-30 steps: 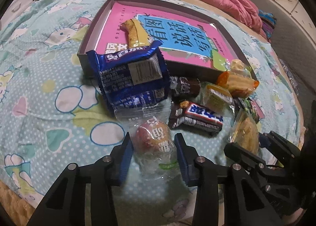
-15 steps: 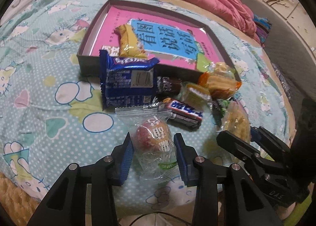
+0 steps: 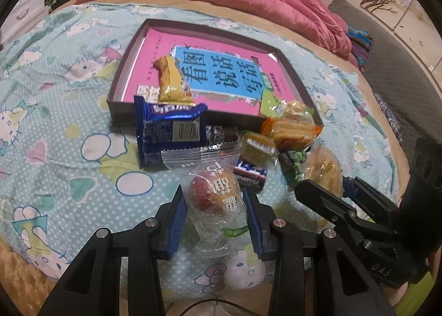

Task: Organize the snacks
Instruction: 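Lift the round bun with the left tool while the right tool lifts the crispy-snack bag toward the tray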

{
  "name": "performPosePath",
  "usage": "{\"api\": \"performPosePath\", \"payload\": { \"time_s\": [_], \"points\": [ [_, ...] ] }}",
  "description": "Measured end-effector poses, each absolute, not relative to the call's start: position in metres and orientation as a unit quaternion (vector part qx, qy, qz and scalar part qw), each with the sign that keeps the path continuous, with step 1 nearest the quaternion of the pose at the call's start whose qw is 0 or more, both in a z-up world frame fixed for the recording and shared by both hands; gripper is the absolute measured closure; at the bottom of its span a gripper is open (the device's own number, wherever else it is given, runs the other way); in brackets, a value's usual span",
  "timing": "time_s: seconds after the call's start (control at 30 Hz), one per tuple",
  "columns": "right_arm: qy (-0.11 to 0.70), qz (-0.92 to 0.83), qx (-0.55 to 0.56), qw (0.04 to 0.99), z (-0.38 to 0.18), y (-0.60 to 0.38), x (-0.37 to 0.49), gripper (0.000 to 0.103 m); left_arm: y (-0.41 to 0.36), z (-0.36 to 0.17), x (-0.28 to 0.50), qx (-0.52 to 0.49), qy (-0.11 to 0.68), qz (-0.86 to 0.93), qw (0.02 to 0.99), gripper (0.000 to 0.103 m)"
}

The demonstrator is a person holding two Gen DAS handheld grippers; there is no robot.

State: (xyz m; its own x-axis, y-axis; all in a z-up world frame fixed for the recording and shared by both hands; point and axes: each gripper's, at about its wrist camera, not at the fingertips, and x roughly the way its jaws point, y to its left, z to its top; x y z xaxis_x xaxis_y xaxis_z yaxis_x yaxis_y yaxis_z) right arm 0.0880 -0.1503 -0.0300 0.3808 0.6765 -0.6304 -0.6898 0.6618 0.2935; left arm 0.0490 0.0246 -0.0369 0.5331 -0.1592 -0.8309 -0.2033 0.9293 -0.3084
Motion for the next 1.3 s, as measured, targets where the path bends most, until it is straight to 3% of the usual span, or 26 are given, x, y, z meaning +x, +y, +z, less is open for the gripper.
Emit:
{"api": "performPosePath", "payload": {
  "time_s": [1.3],
  "points": [
    [0.338,0.381,-0.004,0.861,0.003,-0.134,0.104,0.053,0.062,0.0,0.083,-0.224,0.419,0.019,0.88,0.062]
  ]
}}
